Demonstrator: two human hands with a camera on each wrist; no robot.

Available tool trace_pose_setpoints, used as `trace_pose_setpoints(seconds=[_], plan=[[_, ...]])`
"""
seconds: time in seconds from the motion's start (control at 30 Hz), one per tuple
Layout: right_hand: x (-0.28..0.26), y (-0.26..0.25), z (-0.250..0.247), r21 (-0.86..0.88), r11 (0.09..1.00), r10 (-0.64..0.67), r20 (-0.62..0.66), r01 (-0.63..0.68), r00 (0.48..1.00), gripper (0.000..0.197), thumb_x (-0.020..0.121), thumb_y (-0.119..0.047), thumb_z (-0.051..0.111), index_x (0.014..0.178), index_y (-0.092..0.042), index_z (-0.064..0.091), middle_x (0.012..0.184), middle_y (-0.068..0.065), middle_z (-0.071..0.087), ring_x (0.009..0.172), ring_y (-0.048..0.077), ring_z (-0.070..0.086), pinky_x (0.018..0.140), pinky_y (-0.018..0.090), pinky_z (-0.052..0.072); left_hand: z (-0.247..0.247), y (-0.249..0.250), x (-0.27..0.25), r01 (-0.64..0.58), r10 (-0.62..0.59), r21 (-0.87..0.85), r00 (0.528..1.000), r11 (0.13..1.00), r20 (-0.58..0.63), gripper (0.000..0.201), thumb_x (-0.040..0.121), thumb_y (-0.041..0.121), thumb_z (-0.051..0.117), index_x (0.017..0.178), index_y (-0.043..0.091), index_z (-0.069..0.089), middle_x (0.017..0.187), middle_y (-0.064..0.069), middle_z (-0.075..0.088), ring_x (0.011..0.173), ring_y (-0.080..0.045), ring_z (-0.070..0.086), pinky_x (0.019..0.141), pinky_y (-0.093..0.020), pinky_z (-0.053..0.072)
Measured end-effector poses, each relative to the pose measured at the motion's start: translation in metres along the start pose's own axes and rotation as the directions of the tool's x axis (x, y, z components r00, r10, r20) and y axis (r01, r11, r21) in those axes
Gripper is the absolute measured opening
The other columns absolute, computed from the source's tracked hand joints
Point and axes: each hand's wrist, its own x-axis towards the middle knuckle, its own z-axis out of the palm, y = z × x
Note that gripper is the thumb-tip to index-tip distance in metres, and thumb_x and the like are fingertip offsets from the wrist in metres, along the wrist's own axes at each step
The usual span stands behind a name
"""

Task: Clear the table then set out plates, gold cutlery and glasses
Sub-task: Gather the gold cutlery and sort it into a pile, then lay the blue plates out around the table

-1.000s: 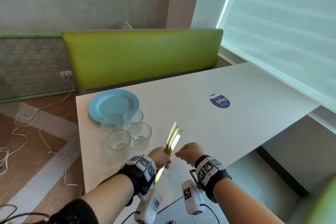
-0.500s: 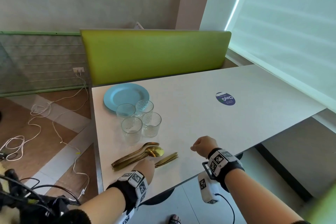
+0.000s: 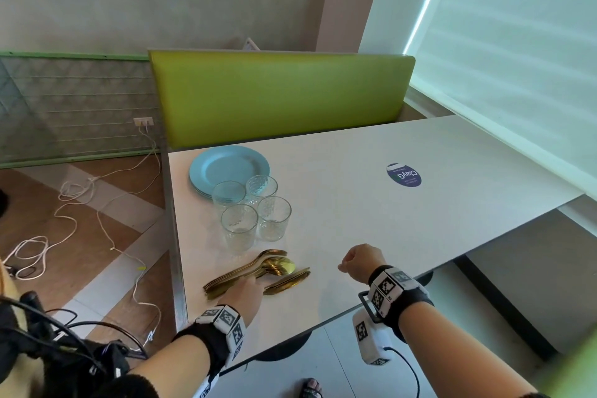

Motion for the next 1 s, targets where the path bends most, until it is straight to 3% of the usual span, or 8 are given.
trace_pose_setpoints(seconds=[0.17,0.33,0.43,0.5,0.57,0.7,0.8,1.0], plan=[[0.006,-0.003,-0.003,-0.038,0.999,-0.026,0.008,0.026,1.000,0.028,0.089,-0.027,0.061,0.107,-0.007,0.069,0.115,0.008,0.068,0.112,0.021,0.060,0.094,0.028,0.049,-0.012,0.000,0.000,-0.075,0.075,0.097,0.997,0.993,0.002,0.066,0.095,-0.006,0.022,0.151,0.029,0.013,0.129,-0.015,0.050,0.120,-0.028,0.052,0.103,-0.031,0.039],[0.016,-0.008,-0.009,-0.054,0.998,-0.040,0.010,0.041,0.999,0.026,0.088,-0.027,0.062,0.106,-0.008,0.069,0.114,0.007,0.068,0.111,0.020,0.060,0.091,0.026,0.049,-0.015,0.006,0.002,-0.046,0.055,0.135,0.996,0.990,-0.067,0.053,0.097,-0.001,0.031,0.146,0.020,0.030,0.132,-0.010,0.050,0.124,-0.026,0.048,0.100,-0.033,0.042],[0.021,-0.015,-0.016,-0.076,0.995,-0.058,0.018,0.059,0.998,0.028,0.089,-0.027,0.061,0.108,-0.008,0.069,0.116,0.007,0.068,0.113,0.020,0.059,0.095,0.027,0.049,-0.028,0.010,0.000,-0.069,0.093,0.135,0.980,0.988,-0.178,0.027,0.089,0.008,0.055,0.115,0.016,0.058,0.117,-0.002,0.058,0.114,-0.020,0.053,0.083,-0.028,0.049],[0.024,-0.022,-0.023,-0.096,0.993,-0.068,0.028,0.071,0.997,0.031,0.091,-0.028,0.059,0.112,-0.008,0.067,0.119,0.008,0.066,0.115,0.021,0.059,0.097,0.030,0.048,-0.045,0.007,0.002,-0.116,0.148,0.130,0.951,0.985,-0.271,0.031,0.052,0.023,0.086,0.076,0.026,0.067,0.078,0.009,0.064,0.077,-0.009,0.063,0.049,-0.018,0.048],[0.028,-0.029,-0.029,-0.117,0.989,-0.082,0.044,0.086,0.996,0.034,0.092,-0.030,0.057,0.116,-0.007,0.065,0.121,0.008,0.064,0.114,0.022,0.059,0.096,0.031,0.049,-0.063,0.007,0.006,-0.130,0.158,0.104,0.923,0.986,-0.352,0.040,0.029,0.025,0.091,0.058,0.029,0.063,0.057,0.013,0.058,0.055,-0.004,0.060,0.034,-0.014,0.039],[0.046,-0.040,-0.040,-0.060,0.991,-0.114,0.069,0.118,0.991,0.032,0.091,-0.029,0.059,0.112,-0.007,0.066,0.089,-0.001,0.060,0.089,0.014,0.054,0.075,0.024,0.052,-0.122,0.005,0.022,-0.181,0.067,-0.151,0.824,0.972,-0.562,0.018,0.091,0.023,0.053,0.102,0.018,0.066,0.100,0.002,0.066,0.095,-0.016,0.062,0.072,-0.027,0.049],[0.066,-0.047,-0.050,0.000,0.993,-0.121,0.094,0.122,0.988,0.029,0.088,-0.028,0.062,0.109,-0.008,0.068,0.087,0.000,0.058,0.085,0.013,0.054,0.057,0.014,0.042,-0.171,-0.014,0.051,-0.121,-0.189,-0.428,0.767,0.896,-0.613,0.023,0.092,0.021,0.049,0.110,0.015,0.063,0.108,-0.001,0.068,0.101,-0.023,0.062,0.083,-0.032,0.048],[0.130,-0.071,-0.069,-0.051,0.984,-0.156,0.181,0.168,0.971,0.031,0.092,-0.034,0.056,0.108,-0.011,0.067,0.093,0.002,0.060,0.084,0.014,0.056,0.087,0.030,0.052,-0.237,-0.093,0.121,0.108,-0.407,-0.598,0.826,0.794,-0.391,0.026,0.087,0.026,0.062,0.109,0.013,0.063,0.114,-0.006,0.069,0.107,-0.025,0.062,0.088,-0.029,0.046]])
